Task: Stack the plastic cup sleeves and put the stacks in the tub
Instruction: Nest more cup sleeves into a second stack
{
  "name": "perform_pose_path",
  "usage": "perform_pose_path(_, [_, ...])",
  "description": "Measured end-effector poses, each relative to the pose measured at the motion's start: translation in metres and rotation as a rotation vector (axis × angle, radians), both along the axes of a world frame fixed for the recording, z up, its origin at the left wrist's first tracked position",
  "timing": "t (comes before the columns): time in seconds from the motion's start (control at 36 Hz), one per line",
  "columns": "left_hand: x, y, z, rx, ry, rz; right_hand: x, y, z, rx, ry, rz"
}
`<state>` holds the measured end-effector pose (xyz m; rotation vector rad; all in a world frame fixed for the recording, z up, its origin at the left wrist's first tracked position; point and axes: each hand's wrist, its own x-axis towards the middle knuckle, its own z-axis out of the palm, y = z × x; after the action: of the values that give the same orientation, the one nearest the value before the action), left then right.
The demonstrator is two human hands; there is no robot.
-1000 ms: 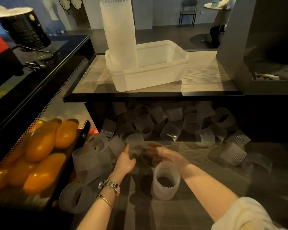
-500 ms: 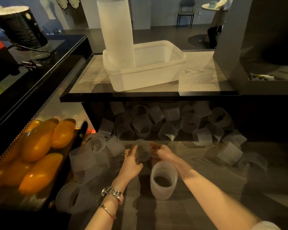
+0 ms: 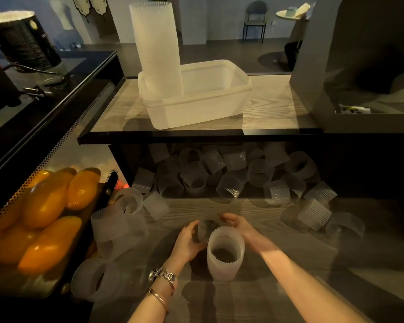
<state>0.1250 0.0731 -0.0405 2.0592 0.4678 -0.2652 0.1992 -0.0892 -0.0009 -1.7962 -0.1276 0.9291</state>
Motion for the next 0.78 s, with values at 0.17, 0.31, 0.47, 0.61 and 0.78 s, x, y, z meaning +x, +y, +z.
perform_pose_path(0.17, [0.004,-0.005,0.009,-0.11,-0.08,0.074,0.004,-0.003,-0.002,0.072,-0.023,-0.026])
perform_pose_path(0.31, [0.004,-0.007,0.039,-0.253,-0.173,0.135,0.009,-0.004,0.014,0.047,-0.168,0.002])
perform_pose_path(0.47, [0.005,-0.012,0.085,-0.345,-0.233,0.15,0.004,-0.01,0.053,0.217,-0.185,-0.073])
perform_pose_path(0.61, [0.001,-0.02,0.11,-0.334,-0.243,0.083,-0.01,-0.024,0.074,0.281,-0.2,-0.078])
perform_pose_path(0.78, [-0.02,-0.029,0.114,-0.346,-0.249,0.041,-0.025,-0.038,0.079,0.309,-0.206,-0.134])
